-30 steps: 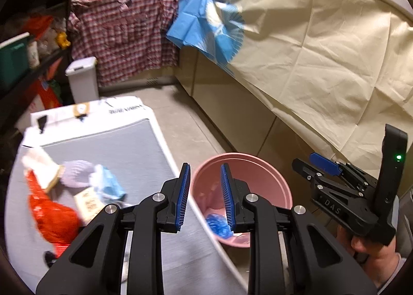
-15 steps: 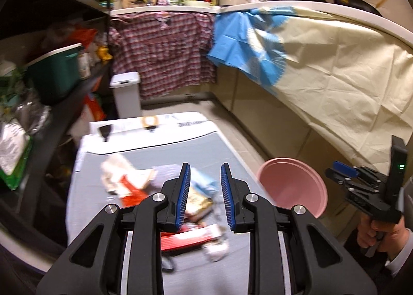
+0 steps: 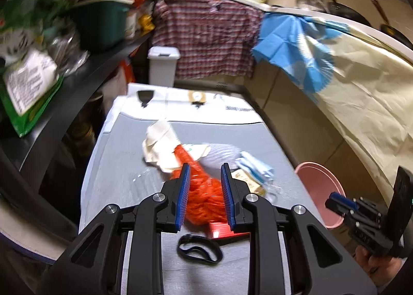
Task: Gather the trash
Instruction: 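Grasp the red plastic bag with the left tool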
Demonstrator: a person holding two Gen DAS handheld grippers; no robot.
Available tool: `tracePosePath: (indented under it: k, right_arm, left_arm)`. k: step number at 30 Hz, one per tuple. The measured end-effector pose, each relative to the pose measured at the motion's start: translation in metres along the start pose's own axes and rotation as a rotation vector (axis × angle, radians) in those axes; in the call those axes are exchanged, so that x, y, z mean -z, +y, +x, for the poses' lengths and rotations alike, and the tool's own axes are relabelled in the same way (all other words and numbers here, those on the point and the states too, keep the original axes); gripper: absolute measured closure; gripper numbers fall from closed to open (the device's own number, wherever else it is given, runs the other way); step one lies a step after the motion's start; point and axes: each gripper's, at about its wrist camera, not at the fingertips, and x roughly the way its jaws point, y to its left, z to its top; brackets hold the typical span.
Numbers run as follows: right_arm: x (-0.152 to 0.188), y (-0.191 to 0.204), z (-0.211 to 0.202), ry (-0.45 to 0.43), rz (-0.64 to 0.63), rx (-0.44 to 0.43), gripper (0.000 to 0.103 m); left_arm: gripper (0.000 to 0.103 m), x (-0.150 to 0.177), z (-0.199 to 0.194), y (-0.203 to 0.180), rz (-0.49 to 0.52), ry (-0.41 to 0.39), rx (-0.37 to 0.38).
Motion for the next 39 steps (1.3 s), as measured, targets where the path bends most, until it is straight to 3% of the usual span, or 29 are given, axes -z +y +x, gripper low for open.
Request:
tracePosePath:
  k: [4, 9, 13, 18, 29, 35, 39]
  right_arm:
    - [0.006, 0.016, 0.027, 0.050, -0.022, -0.025, 0.082]
    - [0.016, 0.027, 0.055, 0.119, -0.053, -0.035, 0.082]
    - [0.018, 0.027, 0.067, 0.144, -0.047, -0.021, 0.081]
    - [0.020, 0.025, 0.077, 0.175, -0.043, -0.029, 0.081]
    - [0.023, 0.023, 0.089, 0.214, -0.046, -0.039, 0.082]
    - [0.023, 0.025, 0.086, 0.205, -0.069, -0.038, 0.094]
    - [0.022, 0.028, 0.082, 0.196, -0.081, -0.041, 0.096]
  left_arm:
    - [0.079, 0.003, 0.016, 0.016, -0.094, 0.046, 0.013]
    - [0.079, 0.006, 0.032, 0.019, -0.096, 0.069, -0.005]
    - [0.064, 0.010, 0.049, 0.022, -0.111, 0.106, 0.000]
    - [0.057, 0.013, 0.068, 0.022, -0.104, 0.150, 0.006]
    - [0.057, 0.019, 0.089, 0.020, -0.086, 0.205, 0.005]
    - [0.076, 0.021, 0.088, 0.016, -0.053, 0.212, -0.003]
    - [0.088, 0.021, 0.086, 0.015, -0.035, 0.210, -0.012]
